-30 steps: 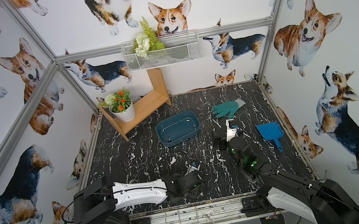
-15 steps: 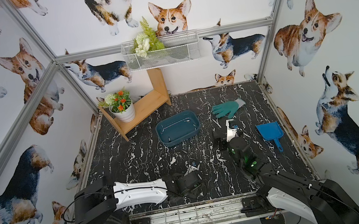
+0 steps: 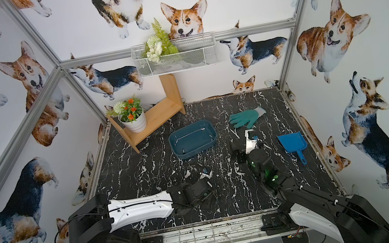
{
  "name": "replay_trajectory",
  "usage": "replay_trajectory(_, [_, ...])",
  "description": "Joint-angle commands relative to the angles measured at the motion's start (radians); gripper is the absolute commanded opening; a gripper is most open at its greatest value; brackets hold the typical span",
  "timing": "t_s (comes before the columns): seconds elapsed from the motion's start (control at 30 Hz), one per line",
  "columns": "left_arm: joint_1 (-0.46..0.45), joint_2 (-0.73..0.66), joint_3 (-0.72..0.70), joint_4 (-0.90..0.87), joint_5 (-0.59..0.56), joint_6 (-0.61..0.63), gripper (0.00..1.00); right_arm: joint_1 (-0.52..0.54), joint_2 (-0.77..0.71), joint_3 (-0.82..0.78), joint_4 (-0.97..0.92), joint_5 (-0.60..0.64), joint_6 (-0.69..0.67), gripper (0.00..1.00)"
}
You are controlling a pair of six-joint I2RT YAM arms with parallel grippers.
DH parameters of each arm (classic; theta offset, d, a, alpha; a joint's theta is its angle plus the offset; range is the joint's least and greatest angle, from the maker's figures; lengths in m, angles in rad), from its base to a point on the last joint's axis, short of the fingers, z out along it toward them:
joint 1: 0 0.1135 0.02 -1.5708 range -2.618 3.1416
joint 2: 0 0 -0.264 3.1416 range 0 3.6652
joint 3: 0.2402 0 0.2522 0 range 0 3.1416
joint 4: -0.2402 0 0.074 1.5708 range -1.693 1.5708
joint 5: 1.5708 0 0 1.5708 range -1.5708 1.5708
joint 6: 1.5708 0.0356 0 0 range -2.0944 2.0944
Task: Put the bit on the desktop into the storage box
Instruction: Pick up the screwdriver bit from the center of the board, then place the screwdriver bit in the storage box.
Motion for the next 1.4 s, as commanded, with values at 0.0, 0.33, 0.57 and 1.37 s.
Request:
replay_trajectory(0.0, [0.055,-0.040,-0.002,0.026,0.019,0.060,0.18,0.000,-0.001,-0.002,0.038,0.022,0.010,1.00])
replay_trajectory(0.33, [0.287,-0.108,0.065,0.066,0.071,0.236,0.18,0.001,0.001,-0.004,0.043,0.016,0.008,1.00])
replay_trajectory(0.57, [0.434,-0.064,0.140,0.140,0.123,0.310,0.18,0.000,0.004,-0.005,0.046,0.015,0.007,1.00])
replay_trajectory(1.37, [0.704,0.273,0.319,0.331,0.222,0.334,0.45,0.000,0.055,0.035,0.024,-0.083,0.012,1.00])
